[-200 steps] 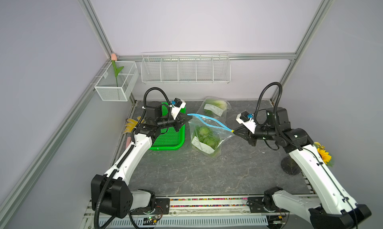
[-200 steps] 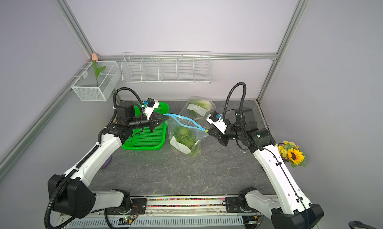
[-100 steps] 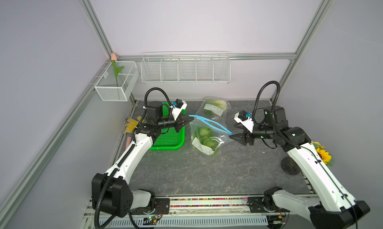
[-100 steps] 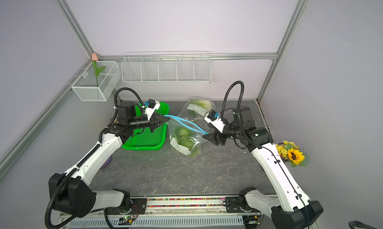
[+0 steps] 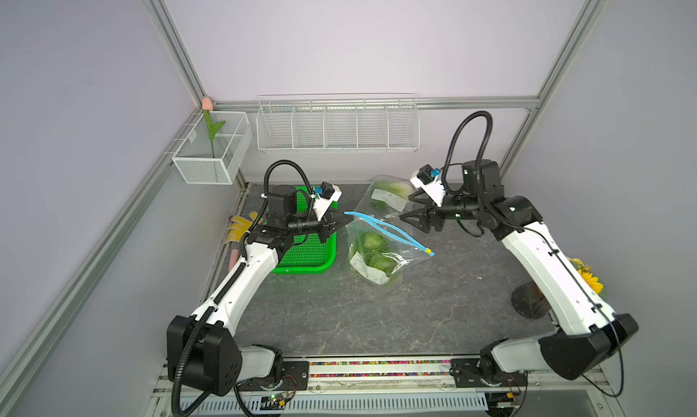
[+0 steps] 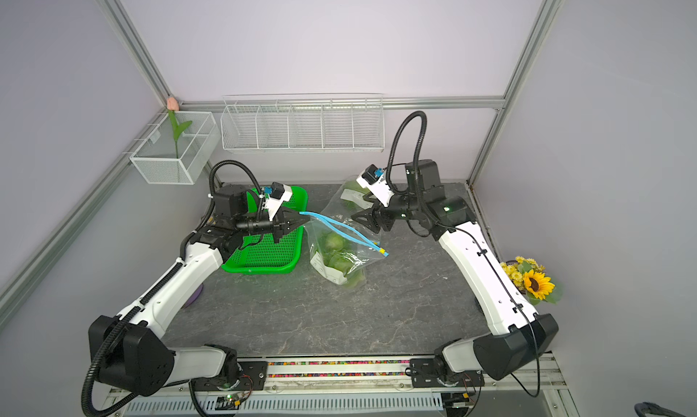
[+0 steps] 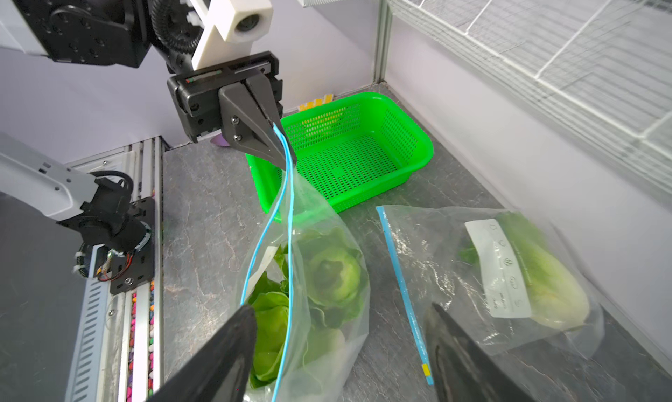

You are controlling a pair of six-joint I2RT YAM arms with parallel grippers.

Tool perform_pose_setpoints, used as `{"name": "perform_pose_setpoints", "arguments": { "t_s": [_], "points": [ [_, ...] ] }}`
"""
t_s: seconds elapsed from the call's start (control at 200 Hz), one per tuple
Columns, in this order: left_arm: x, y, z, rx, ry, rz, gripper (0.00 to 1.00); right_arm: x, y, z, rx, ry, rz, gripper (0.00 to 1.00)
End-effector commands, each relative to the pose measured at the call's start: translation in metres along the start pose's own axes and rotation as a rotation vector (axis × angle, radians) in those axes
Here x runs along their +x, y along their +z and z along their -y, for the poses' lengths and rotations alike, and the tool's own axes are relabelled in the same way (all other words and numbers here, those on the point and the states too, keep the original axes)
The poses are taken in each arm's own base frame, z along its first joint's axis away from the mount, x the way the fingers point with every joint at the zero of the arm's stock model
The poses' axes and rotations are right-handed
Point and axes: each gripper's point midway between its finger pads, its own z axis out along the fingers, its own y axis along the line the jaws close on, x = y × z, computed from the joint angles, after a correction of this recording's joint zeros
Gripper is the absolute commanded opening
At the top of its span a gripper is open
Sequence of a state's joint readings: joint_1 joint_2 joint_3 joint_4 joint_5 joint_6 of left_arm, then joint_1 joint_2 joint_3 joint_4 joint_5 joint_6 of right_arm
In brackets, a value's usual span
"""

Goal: Open the zip-top bag and take out the chinese cabbages
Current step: Adjust the zipper food storage bag at the center of the board.

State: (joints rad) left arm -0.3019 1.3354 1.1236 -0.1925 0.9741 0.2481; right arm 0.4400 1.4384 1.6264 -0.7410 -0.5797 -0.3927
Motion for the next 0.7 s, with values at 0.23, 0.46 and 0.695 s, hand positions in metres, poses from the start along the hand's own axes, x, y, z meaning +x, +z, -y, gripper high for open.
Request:
{"name": "perform_pose_setpoints", "arguments": {
  "t_s": [0.23,0.46,0.695],
  "points": [
    [-0.006,-0.005,0.01,0.004,0.035,0.002,0.0,0.023,0.031,-0.012,-0.086,-0.01,-0.142,0.56],
    [-0.006,-0.005,0.01,0.003,0.031,0.001,0.0,0.035,0.039,-0.019,-0.13,-0.01,-0.185,0.51],
    [-0.007,-0.006,0.01,-0.009,0.028,0.001,0.0,0.029,0.038,-0.015,-0.1,-0.011,-0.166,0.2]
  ]
}}
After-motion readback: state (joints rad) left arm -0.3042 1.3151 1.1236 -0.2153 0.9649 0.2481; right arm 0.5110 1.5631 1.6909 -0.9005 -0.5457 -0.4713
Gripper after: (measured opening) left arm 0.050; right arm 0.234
